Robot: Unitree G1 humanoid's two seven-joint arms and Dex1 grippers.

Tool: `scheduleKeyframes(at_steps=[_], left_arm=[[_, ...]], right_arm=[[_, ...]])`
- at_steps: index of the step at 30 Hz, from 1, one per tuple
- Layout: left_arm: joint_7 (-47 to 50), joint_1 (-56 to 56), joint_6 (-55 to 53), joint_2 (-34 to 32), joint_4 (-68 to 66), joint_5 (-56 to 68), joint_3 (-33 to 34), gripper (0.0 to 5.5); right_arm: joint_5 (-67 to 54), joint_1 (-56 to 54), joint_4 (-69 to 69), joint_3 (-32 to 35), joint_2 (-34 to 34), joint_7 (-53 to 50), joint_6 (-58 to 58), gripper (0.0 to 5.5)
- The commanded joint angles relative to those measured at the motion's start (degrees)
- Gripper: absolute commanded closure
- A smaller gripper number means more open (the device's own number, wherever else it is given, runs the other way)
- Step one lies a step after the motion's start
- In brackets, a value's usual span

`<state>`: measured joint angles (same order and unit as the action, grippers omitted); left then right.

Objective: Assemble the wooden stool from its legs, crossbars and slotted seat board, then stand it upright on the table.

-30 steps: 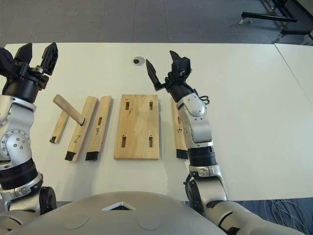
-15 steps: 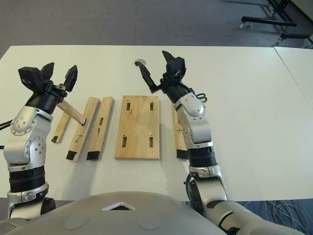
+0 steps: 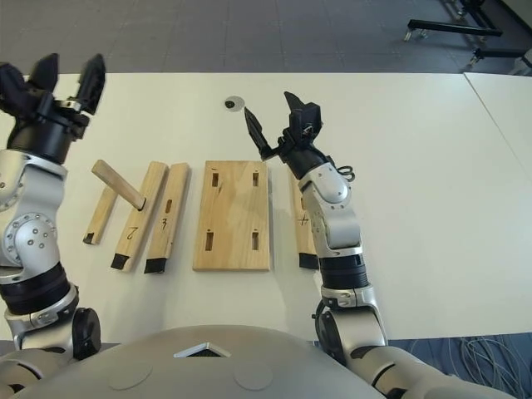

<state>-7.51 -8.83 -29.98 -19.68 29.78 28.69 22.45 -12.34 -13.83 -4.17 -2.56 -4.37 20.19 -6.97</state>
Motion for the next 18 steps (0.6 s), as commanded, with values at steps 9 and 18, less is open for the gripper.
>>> scheduleKeyframes(at_steps=[9, 18], left_arm=[[4.5, 8.7, 2.8, -1.3, -4.6, -8.4, 5.3, 1.54], [-3.0, 14.8, -8.3, -11.8, -11.1, -13.5, 1.7, 1.54]], right_arm=[[-0.2, 1.8, -2.1, 0.1, -0.9, -0.4, -1.0, 0.92], [-0.3, 2.2, -2.9, 0.4, -1.7, -0.6, -1.8, 0.92]])
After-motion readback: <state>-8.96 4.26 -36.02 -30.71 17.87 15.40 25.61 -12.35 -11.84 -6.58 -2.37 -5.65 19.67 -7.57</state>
